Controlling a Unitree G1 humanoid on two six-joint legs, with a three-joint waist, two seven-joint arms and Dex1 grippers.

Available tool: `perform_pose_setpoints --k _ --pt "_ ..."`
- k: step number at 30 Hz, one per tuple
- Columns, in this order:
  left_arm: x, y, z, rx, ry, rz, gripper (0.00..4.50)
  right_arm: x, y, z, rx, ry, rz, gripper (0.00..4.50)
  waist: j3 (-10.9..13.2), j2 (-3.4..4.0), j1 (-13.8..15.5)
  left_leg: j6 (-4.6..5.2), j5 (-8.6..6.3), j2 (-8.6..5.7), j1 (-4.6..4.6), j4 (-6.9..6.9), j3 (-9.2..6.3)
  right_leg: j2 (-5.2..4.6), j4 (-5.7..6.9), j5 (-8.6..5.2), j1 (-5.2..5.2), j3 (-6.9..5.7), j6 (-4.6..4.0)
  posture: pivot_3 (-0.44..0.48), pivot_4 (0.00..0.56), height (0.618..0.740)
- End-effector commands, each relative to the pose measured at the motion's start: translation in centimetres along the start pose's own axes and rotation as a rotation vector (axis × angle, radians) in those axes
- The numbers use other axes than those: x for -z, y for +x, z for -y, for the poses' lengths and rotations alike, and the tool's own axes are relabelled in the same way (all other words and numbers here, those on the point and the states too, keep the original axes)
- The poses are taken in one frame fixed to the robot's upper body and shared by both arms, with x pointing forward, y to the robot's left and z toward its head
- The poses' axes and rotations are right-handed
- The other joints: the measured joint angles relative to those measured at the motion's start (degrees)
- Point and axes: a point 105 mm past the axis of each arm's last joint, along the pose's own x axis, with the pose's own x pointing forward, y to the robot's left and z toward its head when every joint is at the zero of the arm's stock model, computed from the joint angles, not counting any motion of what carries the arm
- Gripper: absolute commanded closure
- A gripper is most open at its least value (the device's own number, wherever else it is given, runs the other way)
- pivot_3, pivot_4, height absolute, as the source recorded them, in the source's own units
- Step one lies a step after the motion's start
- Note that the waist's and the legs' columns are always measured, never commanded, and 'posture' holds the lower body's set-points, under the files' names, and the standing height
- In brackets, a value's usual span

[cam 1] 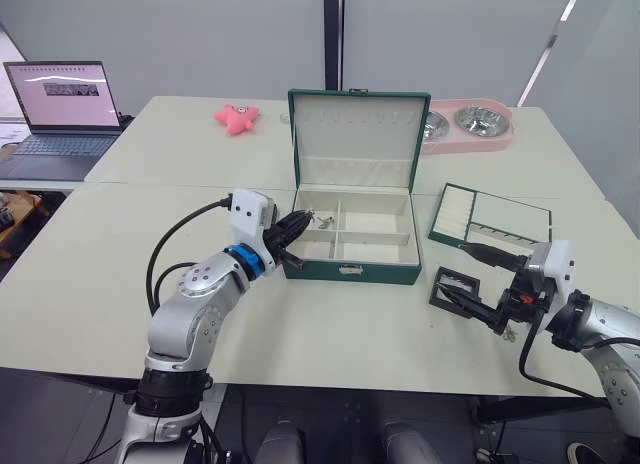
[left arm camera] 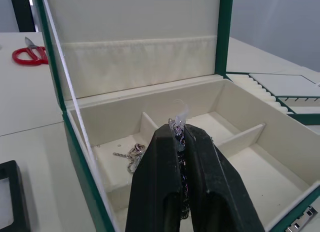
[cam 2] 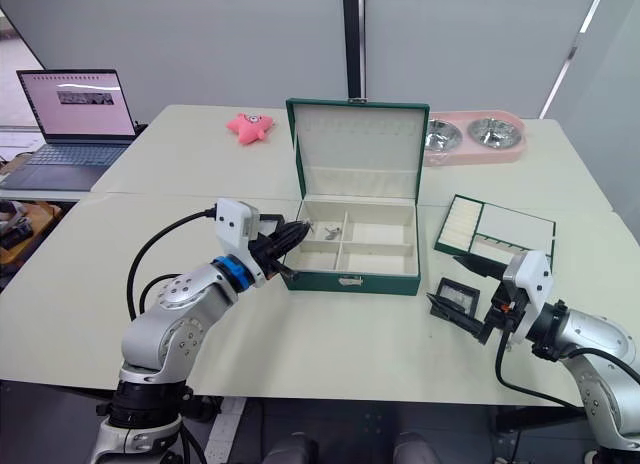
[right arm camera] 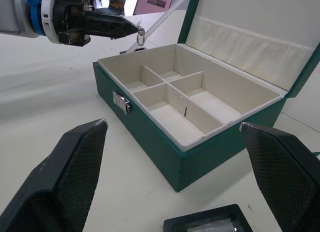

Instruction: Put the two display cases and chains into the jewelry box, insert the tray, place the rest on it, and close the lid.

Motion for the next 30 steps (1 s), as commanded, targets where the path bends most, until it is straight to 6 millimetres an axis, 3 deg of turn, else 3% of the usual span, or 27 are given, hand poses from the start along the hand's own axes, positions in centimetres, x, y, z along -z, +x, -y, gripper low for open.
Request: perform_pose_setpoints --k 1,13,19,27,30 --pt "-0.83 0.74 0.62 0.024 0.031 0.025 4.48 -1.29 -0.27 -0.08 0.018 -0.033 0.039 0.0 0.0 0.0 0.0 0.0 0.0 0.0 0.0 0.0 0.0 0.0 0.0 0.0 0.0 0.01 0.0 0.0 0.15 0.74" --pt "-0.24 0.8 0.55 0.003 0.03 0.001 4.48 -1.15 -0.36 -0.11 0.027 -0.033 0.03 0.0 0.0 0.0 0.0 0.0 0.0 0.0 -0.01 0.0 0.0 0.0 -0.01 0.0 0.0 0.01 0.0 0.0 0.15 0.74" --pt "-0.53 0.61 0.93 0.015 0.012 0.022 2.74 -1.06 -0.28 -0.05 0.023 -0.032 0.027 0.0 0.0 0.0 0.0 0.0 0.0 0.0 -0.01 0.0 0.0 0.0 -0.01 0.0 0.0 0.01 0.0 0.0 0.15 0.74" --pt "-0.59 0.52 1.1 0.02 0.007 0.023 0.09 -1.01 -0.26 0.11 0.019 -0.032 0.022 0.0 0.0 0.0 0.0 0.0 0.0 0.0 -0.01 0.0 -0.01 0.0 -0.01 0.0 0.0 0.02 0.0 0.0 0.15 0.74" --pt "-0.71 0.47 1.39 0.042 -0.001 0.029 0.04 -0.99 -0.28 0.14 0.021 -0.032 0.022 0.0 0.0 0.0 0.0 0.0 0.0 -0.01 -0.01 0.0 0.0 0.0 -0.01 0.0 0.0 0.01 0.0 0.0 0.15 0.74"
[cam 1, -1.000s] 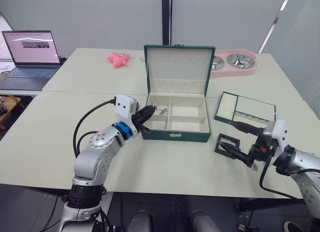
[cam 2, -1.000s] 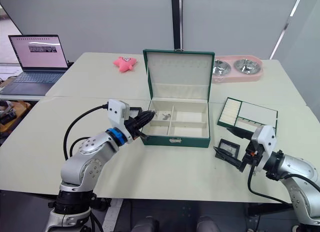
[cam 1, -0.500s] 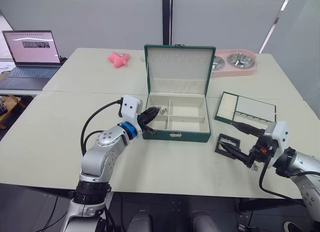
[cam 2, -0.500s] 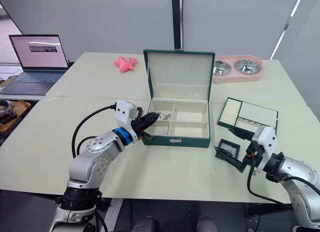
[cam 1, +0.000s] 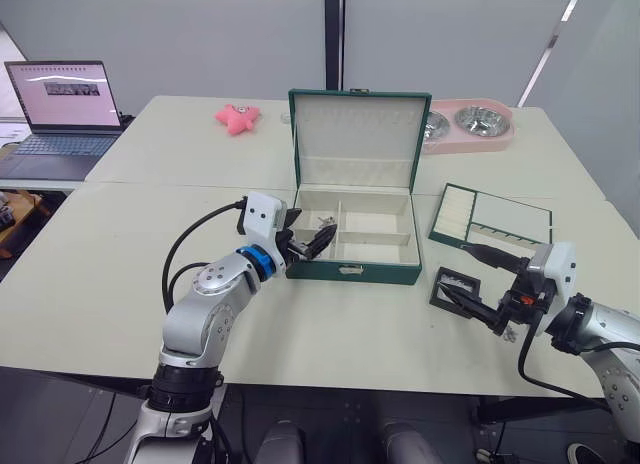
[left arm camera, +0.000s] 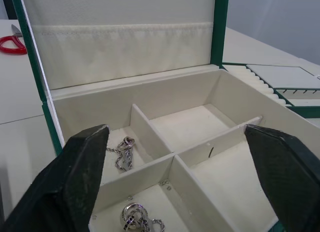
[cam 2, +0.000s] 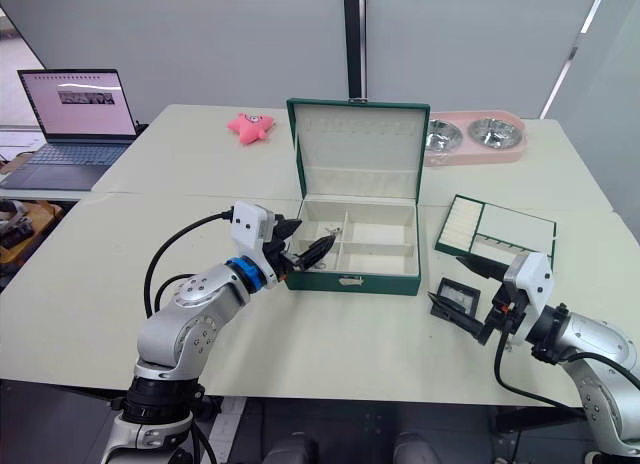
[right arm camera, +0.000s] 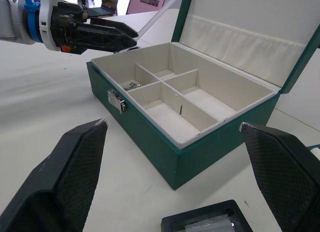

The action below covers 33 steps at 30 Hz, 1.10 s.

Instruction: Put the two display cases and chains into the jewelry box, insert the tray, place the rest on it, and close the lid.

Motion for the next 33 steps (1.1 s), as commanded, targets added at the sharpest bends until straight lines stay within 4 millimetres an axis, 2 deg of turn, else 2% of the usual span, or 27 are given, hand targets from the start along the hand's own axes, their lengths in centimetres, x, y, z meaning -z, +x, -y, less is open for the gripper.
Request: perform_pose_setpoints --k 1,5,9,12,15,17,20,23,29,33 --pt "-1.4 -0.3 0.9 0.045 0.001 0.057 0.04 -1.1 -0.1 0.2 -0.001 -0.035 0.028 0.0 0.0 0.0 0.0 0.0 0.0 0.0 0.0 0.0 0.0 0.0 0.0 0.0 0.0 0.0 0.0 0.0 0.15 0.74" --pt "-2.0 -1.2 0.8 0.092 -0.007 0.074 0.04 -0.9 -0.5 0.4 0.012 -0.028 0.023 0.0 0.0 0.0 0.0 0.0 0.0 0.0 0.0 0.0 0.0 0.0 0.0 0.0 0.0 0.0 0.0 0.0 0.15 0.74" --pt "-2.7 -3.2 -0.2 0.134 -0.006 0.089 0.04 -0.5 -1.2 1.1 0.051 -0.018 0.012 0.0 0.0 0.0 -0.1 0.0 0.0 0.02 0.02 -0.01 0.0 0.02 0.01 0.0 0.0 0.01 0.0 0.0 0.15 0.74" --pt "-2.5 -5.2 -2.1 0.134 0.027 0.056 0.04 -0.1 -1.8 1.8 0.078 -0.009 -0.003 0.0 0.0 0.01 -0.1 0.0 0.0 0.02 0.03 -0.01 0.01 0.02 0.0 0.0 0.0 0.01 0.0 0.0 0.15 0.74" --pt "-2.7 -7.3 -4.9 0.076 0.063 0.021 0.04 0.6 -2.8 2.9 0.114 -0.002 -0.028 0.0 0.0 0.01 0.0 0.0 0.0 0.02 0.03 -0.01 0.0 0.02 0.0 0.0 -0.01 0.0 0.0 0.0 0.15 0.74" --pt "-2.5 -8.6 -6.6 0.018 0.095 -0.018 0.04 1.0 -3.4 3.5 0.14 0.0 -0.043 0.0 0.0 0.02 0.0 0.0 0.0 0.02 0.03 -0.02 0.0 0.01 -0.01 0.0 -0.01 0.0 0.0 0.0 0.15 0.74" --pt "-1.9 -11.5 -9.8 -0.126 0.115 -0.052 0.04 2.4 -5.0 5.0 0.21 0.006 -0.084 0.0 0.0 0.03 -0.1 0.01 0.0 0.02 0.01 -0.02 0.0 0.0 -0.04 0.0 -0.01 0.0 0.0 0.0 0.15 0.74" --pt "-1.3 -14.8 -12.7 -0.292 0.138 -0.06 0.04 2.9 -6.3 6.5 0.283 0.014 -0.086 0.0 0.0 0.07 -0.2 0.01 -0.01 0.06 0.02 -0.09 0.04 0.01 -0.06 0.0 -0.06 0.03 0.0 0.0 0.15 0.74" --pt "-0.1 -19.4 -15.6 -0.524 0.168 -0.066 0.04 3.8 -8.1 8.2 0.385 0.022 -0.097 0.0 0.0 0.07 -0.1 0.01 -0.01 0.06 0.02 -0.09 0.06 -0.02 -0.05 0.0 -0.07 0.04 -0.01 0.0 0.15 0.74" --pt "0.4 -21.3 -17.0 -0.668 0.19 -0.056 0.04 4.6 -9.0 9.3 0.444 0.022 -0.102 0.0 0.0 0.06 -0.1 0.02 -0.01 0.05 0.0 -0.09 0.05 -0.03 -0.06 0.0 -0.07 0.03 0.0 0.0 0.15 0.74"
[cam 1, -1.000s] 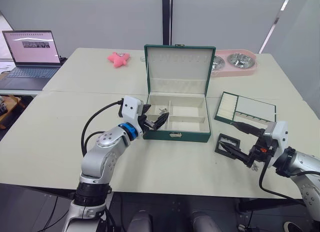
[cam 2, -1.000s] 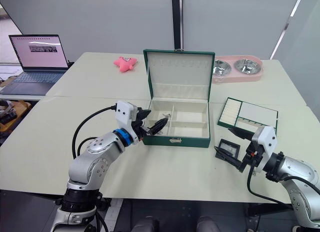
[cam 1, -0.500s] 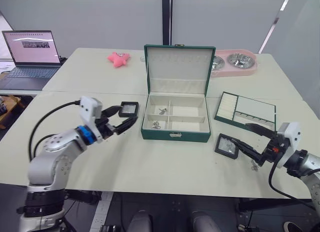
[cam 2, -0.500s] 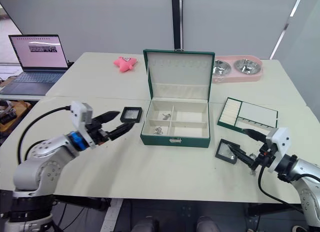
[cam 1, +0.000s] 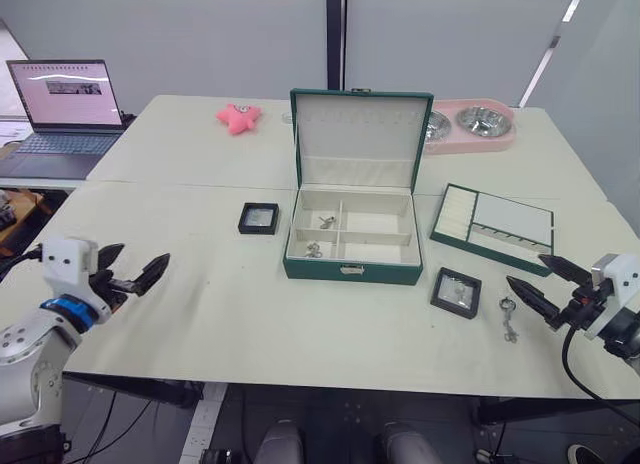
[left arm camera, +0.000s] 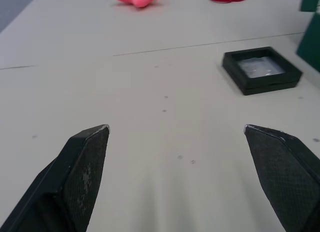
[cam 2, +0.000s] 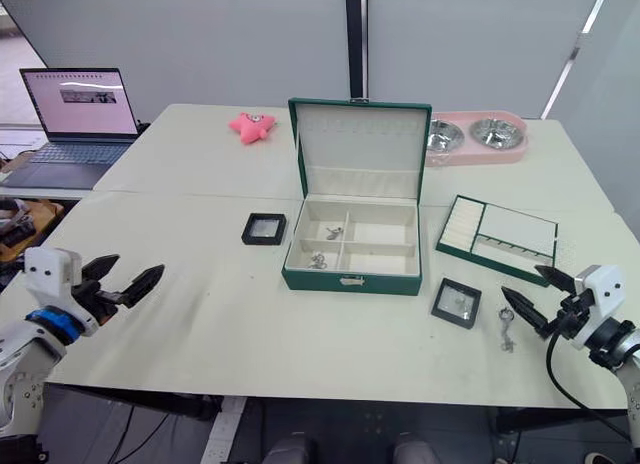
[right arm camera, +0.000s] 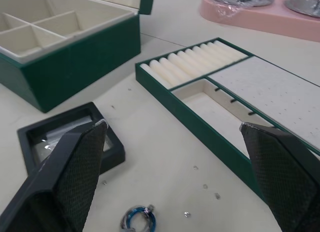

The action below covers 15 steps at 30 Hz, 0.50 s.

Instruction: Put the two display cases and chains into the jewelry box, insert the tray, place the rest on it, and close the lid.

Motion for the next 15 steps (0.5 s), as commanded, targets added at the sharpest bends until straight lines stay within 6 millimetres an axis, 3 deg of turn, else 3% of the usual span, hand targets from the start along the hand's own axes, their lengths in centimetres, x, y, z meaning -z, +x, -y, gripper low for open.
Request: perform_pose_setpoints --k 1,15 --pt "-0.8 -0.8 -1.9 -0.124 0.038 0.053 0.04 -0.9 -0.6 1.6 0.072 -0.042 0.039 0.0 0.0 0.0 0.0 0.0 0.0 -0.02 0.0 0.0 0.01 -0.03 0.0 0.0 0.0 0.0 0.0 0.0 0.15 0.74" --pt "0.6 -0.5 -1.5 -0.146 0.022 0.028 0.04 0.0 -1.2 3.2 0.164 -0.035 0.044 0.0 0.0 0.0 -0.1 0.0 0.0 0.0 0.03 0.0 0.02 -0.02 0.06 0.0 0.0 0.01 0.0 0.0 0.15 0.74"
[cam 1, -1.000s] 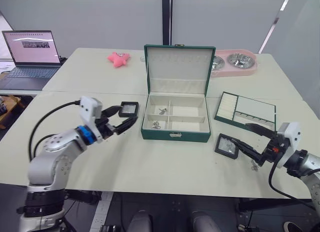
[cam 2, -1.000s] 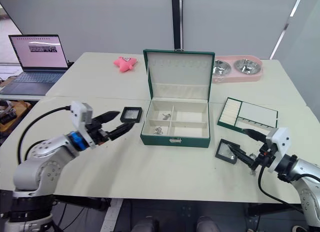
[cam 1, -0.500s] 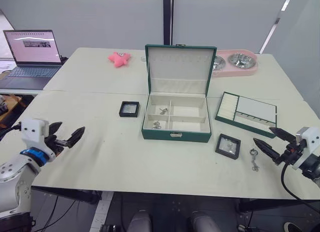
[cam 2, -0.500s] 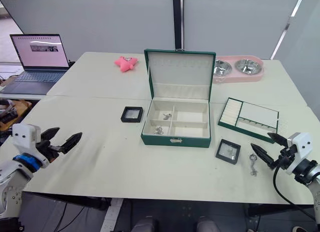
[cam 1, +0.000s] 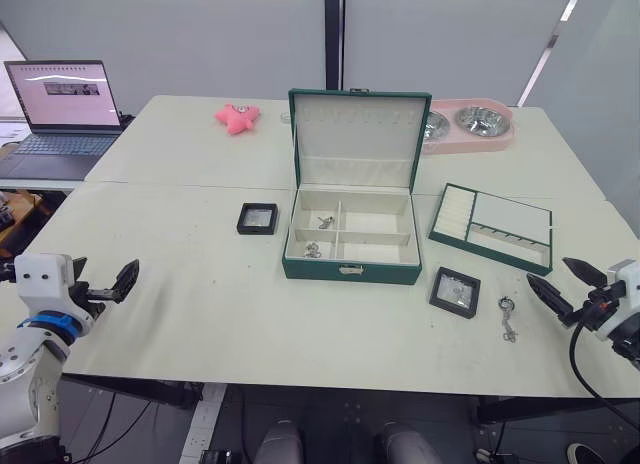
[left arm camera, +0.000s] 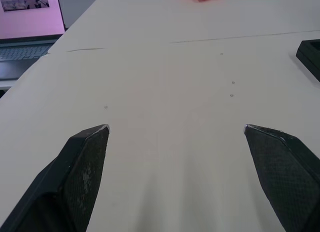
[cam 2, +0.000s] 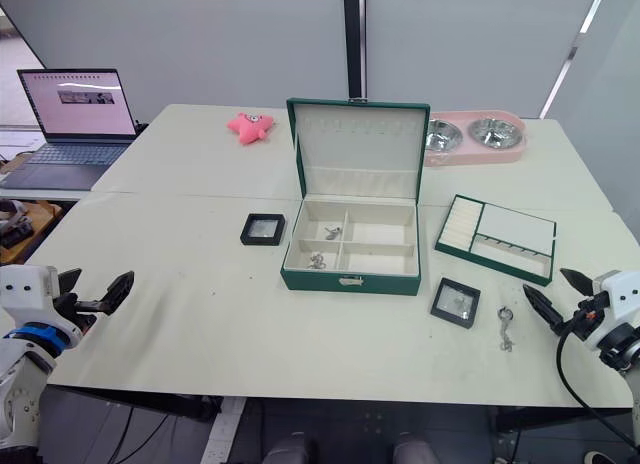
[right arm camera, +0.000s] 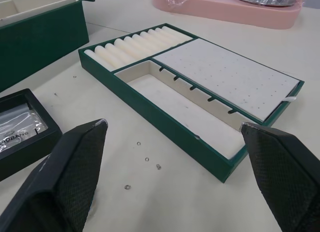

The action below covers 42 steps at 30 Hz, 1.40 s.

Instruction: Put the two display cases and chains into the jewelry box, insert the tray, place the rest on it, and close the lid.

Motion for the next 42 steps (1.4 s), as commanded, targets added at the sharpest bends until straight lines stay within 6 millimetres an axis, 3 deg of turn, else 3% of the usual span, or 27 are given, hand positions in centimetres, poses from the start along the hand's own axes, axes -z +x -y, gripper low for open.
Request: perform_pose_setpoints --k 1,12,17,22,28,35,42 --pt "-1.0 0.2 0.3 -0.002 0.02 0.037 0.04 -1.3 -0.4 0.9 0.034 -0.031 0.046 0.0 0.0 0.0 0.0 0.0 0.0 0.0 0.0 0.0 0.0 0.0 0.0 0.0 0.0 0.0 0.0 0.0 0.15 0.74" --pt "-1.6 1.6 2.1 0.07 0.043 0.051 0.04 -2.2 0.5 -0.1 -0.001 -0.03 0.07 0.0 0.0 0.0 0.0 0.0 0.0 0.0 0.01 0.01 0.01 0.0 0.02 0.0 0.0 0.01 0.0 0.0 0.15 0.74" --pt "-2.3 3.1 5.2 0.231 0.09 0.067 0.04 -4.3 1.9 -3.3 -0.154 -0.033 0.111 0.0 0.0 0.0 0.0 0.0 0.0 0.0 0.01 0.02 0.01 0.02 0.07 0.0 0.0 0.01 0.0 0.0 0.15 0.74" --pt "-2.5 4.2 8.2 0.426 0.184 0.048 0.04 -7.6 3.5 -8.9 -0.383 -0.067 0.157 0.0 0.0 0.01 -0.1 -0.01 0.01 0.02 0.01 0.03 -0.01 0.06 0.11 0.0 -0.01 0.01 0.0 0.0 0.15 0.74" --pt "-3.1 6.4 9.5 0.599 0.274 0.013 0.04 -10.1 3.9 -13.9 -0.593 -0.097 0.185 0.0 0.0 0.01 0.1 -0.01 0.01 0.01 -0.06 0.06 -0.03 0.08 0.16 0.0 -0.12 -0.03 0.0 0.0 0.15 0.74" --pt "-3.8 9.2 11.9 0.781 0.384 -0.024 0.04 -11.2 4.1 -16.5 -0.696 -0.123 0.199 0.0 0.0 -0.02 0.1 0.0 0.01 -0.03 -0.2 0.1 -0.03 0.09 0.17 0.0 -0.26 -0.07 0.0 0.0 0.15 0.74" --pt "-3.3 10.2 13.5 0.88 0.446 -0.077 0.04 -11.1 3.9 -17.2 -0.706 -0.126 0.193 0.0 0.0 -0.02 -0.2 0.0 0.01 -0.01 -0.21 0.11 -0.01 0.15 0.33 0.0 -0.37 -0.01 0.0 0.0 0.15 0.74"
